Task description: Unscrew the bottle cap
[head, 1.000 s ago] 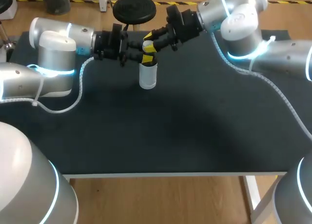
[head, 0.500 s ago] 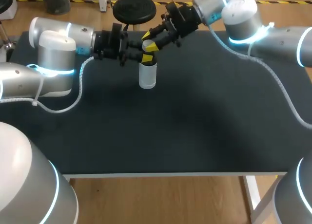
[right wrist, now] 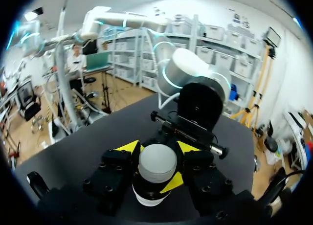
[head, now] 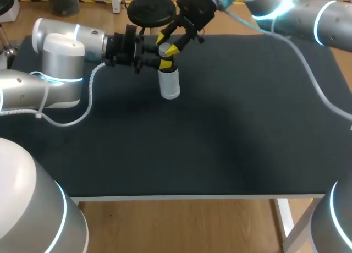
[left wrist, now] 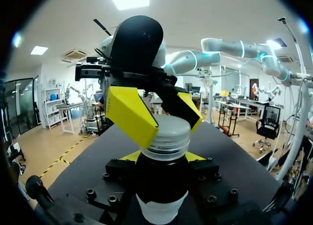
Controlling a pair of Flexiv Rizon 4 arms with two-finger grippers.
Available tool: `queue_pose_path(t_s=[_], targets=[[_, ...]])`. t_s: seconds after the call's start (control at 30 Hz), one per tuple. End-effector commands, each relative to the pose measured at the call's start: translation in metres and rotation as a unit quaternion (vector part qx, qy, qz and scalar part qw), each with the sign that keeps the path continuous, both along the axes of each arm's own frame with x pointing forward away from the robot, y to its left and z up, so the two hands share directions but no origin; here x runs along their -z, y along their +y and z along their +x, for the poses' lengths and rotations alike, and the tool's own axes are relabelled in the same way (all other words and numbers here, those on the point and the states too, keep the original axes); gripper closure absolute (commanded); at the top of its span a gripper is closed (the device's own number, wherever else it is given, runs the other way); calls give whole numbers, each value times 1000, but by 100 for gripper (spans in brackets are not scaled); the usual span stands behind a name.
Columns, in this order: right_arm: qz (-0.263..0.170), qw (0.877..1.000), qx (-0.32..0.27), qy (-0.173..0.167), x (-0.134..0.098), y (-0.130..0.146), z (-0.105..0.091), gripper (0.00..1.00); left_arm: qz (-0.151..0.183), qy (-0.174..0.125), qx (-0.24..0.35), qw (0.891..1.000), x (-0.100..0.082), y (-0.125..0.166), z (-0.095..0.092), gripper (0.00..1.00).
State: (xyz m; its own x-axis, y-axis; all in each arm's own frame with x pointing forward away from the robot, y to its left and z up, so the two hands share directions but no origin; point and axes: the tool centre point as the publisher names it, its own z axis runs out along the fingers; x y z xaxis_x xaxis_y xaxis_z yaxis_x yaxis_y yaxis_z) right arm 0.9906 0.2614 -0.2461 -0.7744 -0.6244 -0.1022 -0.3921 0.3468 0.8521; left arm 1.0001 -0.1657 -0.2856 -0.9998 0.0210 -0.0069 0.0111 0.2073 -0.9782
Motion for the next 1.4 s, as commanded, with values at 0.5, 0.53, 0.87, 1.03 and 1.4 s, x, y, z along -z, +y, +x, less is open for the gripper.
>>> queue_pose_path(t_s=[0.5,0.53,0.87,1.03,1.4], targets=[[-71,953,-288,64,-1,-11,1,100,1,1,1,1000,2,-2,2,100],[-70,954,-285,64,-1,-11,1,100,1,1,1,1000,2,-2,2,100],[-7,974,-222,42,-11,-18,4,0,1,1,1,1000,2,-2,2,100],[4,991,-129,42,-13,-16,5,0,1,1,1,1000,2,-2,2,100],[48,983,174,40,-2,-13,5,0,1,1,1,1000,2,-2,2,100]])
